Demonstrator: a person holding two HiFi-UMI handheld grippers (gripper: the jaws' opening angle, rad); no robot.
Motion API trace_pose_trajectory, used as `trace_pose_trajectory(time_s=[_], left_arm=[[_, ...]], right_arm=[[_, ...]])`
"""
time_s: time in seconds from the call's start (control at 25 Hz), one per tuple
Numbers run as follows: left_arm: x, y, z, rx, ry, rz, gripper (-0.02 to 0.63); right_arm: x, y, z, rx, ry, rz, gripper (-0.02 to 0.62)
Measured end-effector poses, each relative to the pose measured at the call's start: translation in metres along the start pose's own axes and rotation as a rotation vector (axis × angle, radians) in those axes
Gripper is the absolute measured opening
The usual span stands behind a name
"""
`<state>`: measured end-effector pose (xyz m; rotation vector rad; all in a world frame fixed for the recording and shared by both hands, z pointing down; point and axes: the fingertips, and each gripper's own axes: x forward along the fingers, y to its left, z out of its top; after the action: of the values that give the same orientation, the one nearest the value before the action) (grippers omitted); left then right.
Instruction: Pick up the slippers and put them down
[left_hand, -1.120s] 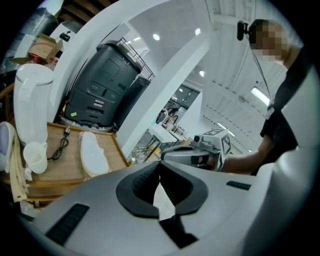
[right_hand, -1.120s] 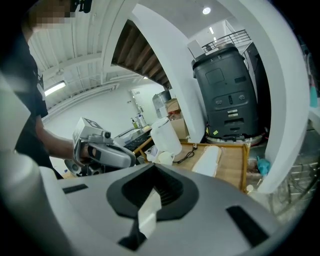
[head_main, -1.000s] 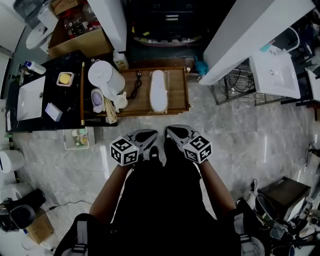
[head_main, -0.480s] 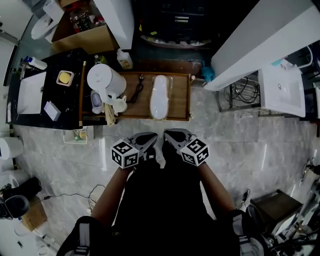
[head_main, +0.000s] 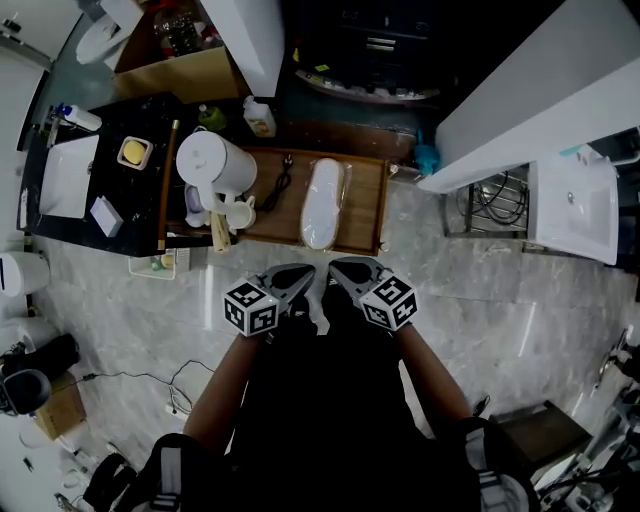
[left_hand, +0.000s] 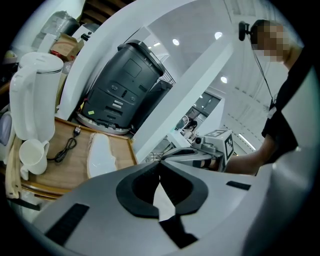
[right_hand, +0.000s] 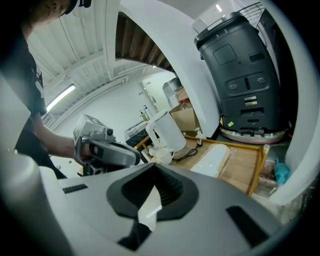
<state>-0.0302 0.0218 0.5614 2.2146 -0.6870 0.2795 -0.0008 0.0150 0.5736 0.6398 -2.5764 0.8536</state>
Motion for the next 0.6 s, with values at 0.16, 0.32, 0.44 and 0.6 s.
trace_pose_trajectory(time_s=[0.16, 0.32, 0.44, 0.6], left_arm=[[0.007, 0.004, 0.005, -0.010, -0.014, 0.023, 0.012], [0.011, 0.010, 0.005, -0.029, -0.025, 0.037, 0.012], [0.014, 0.012, 0.004, -0.034, -0.023, 0.043, 0.012], [0.014, 0.020, 0.003, -0.021, -0.012, 0.063, 0.012]], right_arm=[[0.000, -0.010, 0.002, 0.004, 0.004, 0.027, 0.008], [0.001, -0.018, -0.002, 0.005, 0.027, 0.038, 0.008], [0.002, -0.023, -0.005, 0.017, 0.040, 0.040, 0.008], [0.005, -0.025, -0.006, 0.033, 0.051, 0.039, 0.008]])
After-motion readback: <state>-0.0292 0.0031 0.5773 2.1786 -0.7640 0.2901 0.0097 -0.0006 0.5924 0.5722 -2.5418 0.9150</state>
